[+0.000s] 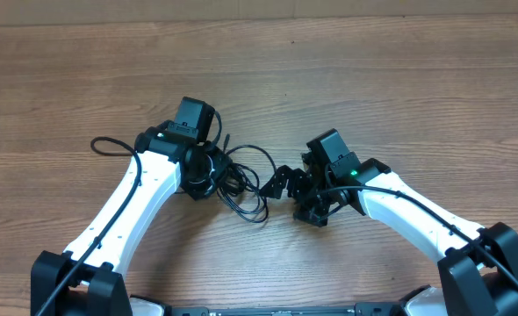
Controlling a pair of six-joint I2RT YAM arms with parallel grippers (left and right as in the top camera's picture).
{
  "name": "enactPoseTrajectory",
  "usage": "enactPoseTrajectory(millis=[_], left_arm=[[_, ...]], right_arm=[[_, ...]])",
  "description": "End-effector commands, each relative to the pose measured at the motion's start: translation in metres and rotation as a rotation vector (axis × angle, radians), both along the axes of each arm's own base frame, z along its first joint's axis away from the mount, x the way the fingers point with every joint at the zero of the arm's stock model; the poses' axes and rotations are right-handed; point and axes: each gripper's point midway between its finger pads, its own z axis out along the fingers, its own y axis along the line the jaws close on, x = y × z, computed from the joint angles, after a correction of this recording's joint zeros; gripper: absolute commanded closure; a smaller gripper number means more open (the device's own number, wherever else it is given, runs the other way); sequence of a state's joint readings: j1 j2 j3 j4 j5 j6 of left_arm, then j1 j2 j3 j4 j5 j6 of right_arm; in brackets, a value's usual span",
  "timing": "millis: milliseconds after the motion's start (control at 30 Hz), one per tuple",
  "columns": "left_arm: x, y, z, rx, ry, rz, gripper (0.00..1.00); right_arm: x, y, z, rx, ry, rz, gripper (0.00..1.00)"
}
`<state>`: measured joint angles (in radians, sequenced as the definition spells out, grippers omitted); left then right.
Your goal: Untangle cables
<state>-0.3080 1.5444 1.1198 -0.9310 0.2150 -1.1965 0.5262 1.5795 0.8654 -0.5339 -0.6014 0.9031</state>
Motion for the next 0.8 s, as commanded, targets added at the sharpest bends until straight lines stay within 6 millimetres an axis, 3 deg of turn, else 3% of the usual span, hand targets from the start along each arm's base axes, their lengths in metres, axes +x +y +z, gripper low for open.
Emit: enactPoseTrajectory(millis=[0,200,267,367,433,533,633,767], left_arm=[[0.004,-0.006,0.013,-0.073,0.057,0.295,0.84],[0.004,-0.006,0.013,-0.096,0.101,0.441,0.86],[0.005,-0.006,0.013,-0.103,0.110,0.489,0.75],[0.020,0.002,0.014,-0.061,0.015,0.453,0.44],[0.027,0.012,0.014,0.022,-0.070,0.316,0.32],[0.039,0.027,0.015,0.187,-0.207,-0.012,0.23],[0.040,0.029,0.016,0.266,-0.259,-0.273,0.20],[0.039,0.027,0.015,0.313,-0.295,-0.511,0.26]], right_arm=[[-0.012,0.010,0.006,0.063,0.119,-0.039,0.00],[-0.029,0.023,0.009,0.057,0.317,-0.168,0.28],[-0.038,0.030,0.009,0.042,0.377,-0.201,0.28],[-0.046,0.035,0.003,-0.012,0.382,-0.226,0.23],[-0.045,0.034,0.000,-0.033,0.362,-0.235,0.21],[-0.043,0.031,-0.003,-0.049,0.343,-0.241,0.20],[-0.036,0.026,-0.008,-0.082,0.306,-0.270,0.19],[-0.025,0.017,-0.015,-0.134,0.246,-0.314,0.16]])
